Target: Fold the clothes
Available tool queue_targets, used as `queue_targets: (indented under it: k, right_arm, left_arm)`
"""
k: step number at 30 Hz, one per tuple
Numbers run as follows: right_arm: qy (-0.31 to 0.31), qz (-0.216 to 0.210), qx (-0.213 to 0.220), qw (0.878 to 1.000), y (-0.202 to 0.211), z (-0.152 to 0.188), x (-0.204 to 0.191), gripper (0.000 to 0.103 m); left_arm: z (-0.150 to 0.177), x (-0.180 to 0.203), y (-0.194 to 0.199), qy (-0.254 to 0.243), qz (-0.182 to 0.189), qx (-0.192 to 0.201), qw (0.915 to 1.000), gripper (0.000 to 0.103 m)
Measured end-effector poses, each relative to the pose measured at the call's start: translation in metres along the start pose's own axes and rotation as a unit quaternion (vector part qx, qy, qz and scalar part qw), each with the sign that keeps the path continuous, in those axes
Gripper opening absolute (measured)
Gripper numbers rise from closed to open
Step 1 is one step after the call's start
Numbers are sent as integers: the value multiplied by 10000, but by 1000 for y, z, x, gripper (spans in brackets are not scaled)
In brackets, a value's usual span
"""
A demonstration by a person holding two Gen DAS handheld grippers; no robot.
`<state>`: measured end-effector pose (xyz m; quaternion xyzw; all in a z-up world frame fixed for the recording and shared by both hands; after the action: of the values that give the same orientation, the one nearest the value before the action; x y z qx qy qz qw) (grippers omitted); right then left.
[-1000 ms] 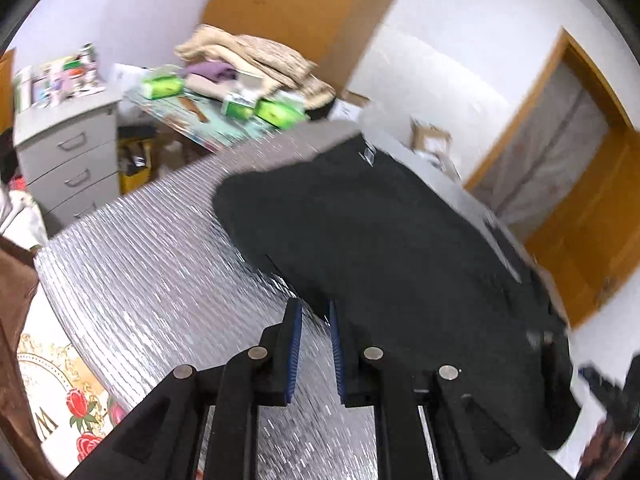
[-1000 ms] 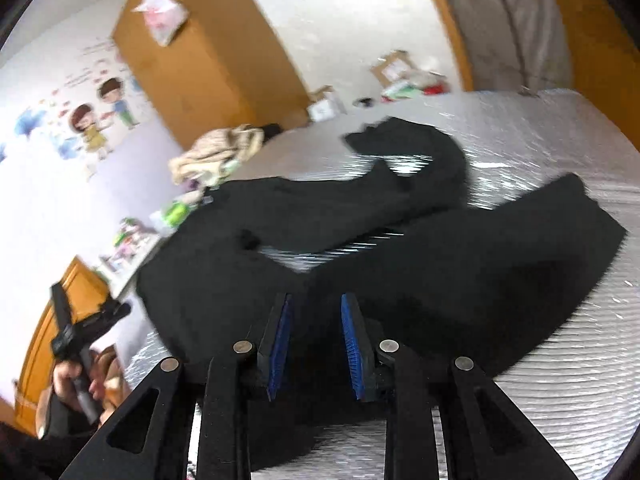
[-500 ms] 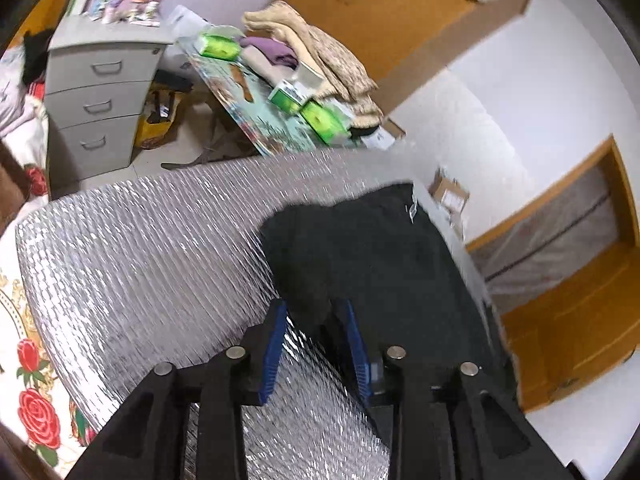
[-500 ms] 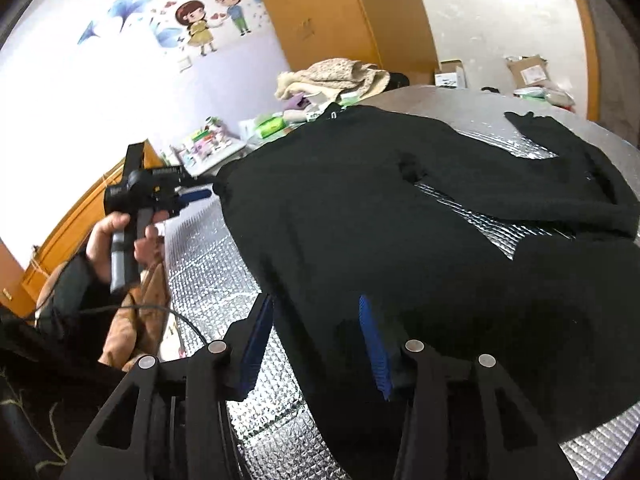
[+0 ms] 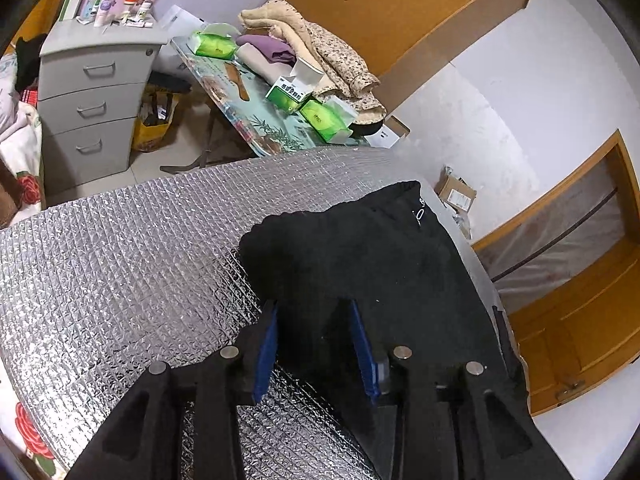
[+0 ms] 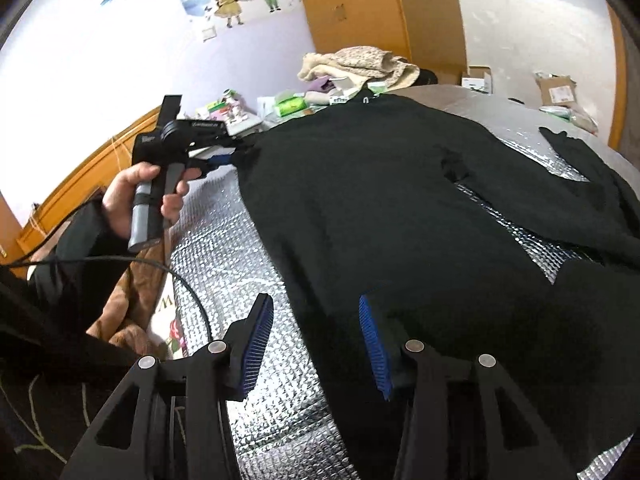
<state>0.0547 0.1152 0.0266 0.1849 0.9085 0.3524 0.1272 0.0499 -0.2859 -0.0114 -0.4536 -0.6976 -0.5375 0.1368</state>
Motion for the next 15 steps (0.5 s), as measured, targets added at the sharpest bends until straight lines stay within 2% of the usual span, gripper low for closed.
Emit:
queue_targets:
  k: [6, 10, 15]
  right_arm:
    - [32, 139, 58, 9999, 22, 1, -3, 46]
    - [149, 221, 110, 9996, 54, 6, -4, 46]
    - [237, 472, 87, 9986, 75, 13, -6, 46]
  left_arm:
    - [1, 0, 1, -95, -43, 16, 9999, 36]
    - [4, 1, 3, -155, -78, 60, 9998, 36]
    - [8, 3, 5, -187, -74, 73, 9998, 36]
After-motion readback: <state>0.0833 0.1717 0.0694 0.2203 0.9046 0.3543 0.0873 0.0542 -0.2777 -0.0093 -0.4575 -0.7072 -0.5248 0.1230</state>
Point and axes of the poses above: each gripper's, at about its wrist camera, not at the fingertips, and y roughly against the way its jaws point, x to its right, z to its underside, the point moved 1 cm from there along -y, roughly the way its jaws point, and after that the axes turned 8 degrees about y, right-handed, at the moved point
